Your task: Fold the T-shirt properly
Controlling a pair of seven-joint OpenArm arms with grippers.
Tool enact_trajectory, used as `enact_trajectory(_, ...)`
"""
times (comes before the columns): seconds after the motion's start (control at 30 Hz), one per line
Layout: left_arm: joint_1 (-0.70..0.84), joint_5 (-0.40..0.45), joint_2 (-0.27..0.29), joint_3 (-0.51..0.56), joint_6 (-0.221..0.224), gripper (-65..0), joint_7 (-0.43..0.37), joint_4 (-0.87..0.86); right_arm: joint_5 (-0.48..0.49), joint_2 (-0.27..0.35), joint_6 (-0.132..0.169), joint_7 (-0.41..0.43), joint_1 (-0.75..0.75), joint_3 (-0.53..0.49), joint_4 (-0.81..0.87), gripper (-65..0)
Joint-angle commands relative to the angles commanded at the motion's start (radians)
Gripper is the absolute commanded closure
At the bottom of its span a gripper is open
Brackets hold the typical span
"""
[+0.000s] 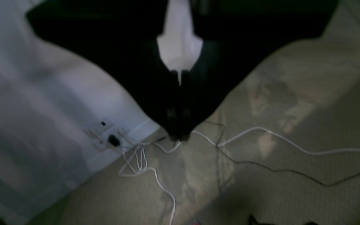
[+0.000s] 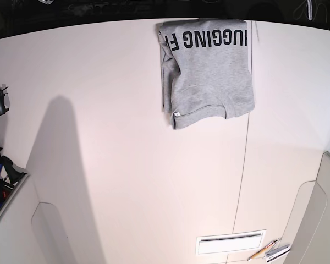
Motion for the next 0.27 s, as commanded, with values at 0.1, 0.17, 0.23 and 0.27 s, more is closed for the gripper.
enact_trajectory(0.1, -0.013, 0.0, 0.002, 0.0, 0.0, 0.0, -0.024, -0.005, -0.048, -0.032, -0.001, 0.005, 0.024, 0.0, -0.026, 0.0)
enact_trajectory(0.17, -0.031, 0.0, 0.002, 0.0, 0.001, 0.0, -0.056, -0.022, -0.046, -0.041, -0.002, 0.008, 0.051, 0.0, -0.036, 0.0)
enact_trajectory(0.23, -0.054, 0.0, 0.002, 0.0, 0.007, 0.0, -0.063, -0.05, -0.045, -0.048, -0.004, 0.008, 0.08, 0.0, -0.047, 0.0)
enact_trajectory(0.27, -0.063, 0.0, 0.002, 0.0, 0.034, 0.0, -0.063, -0.064, -0.038, -0.05, -0.004, 0.008, 0.095, 0.0, -0.051, 0.0)
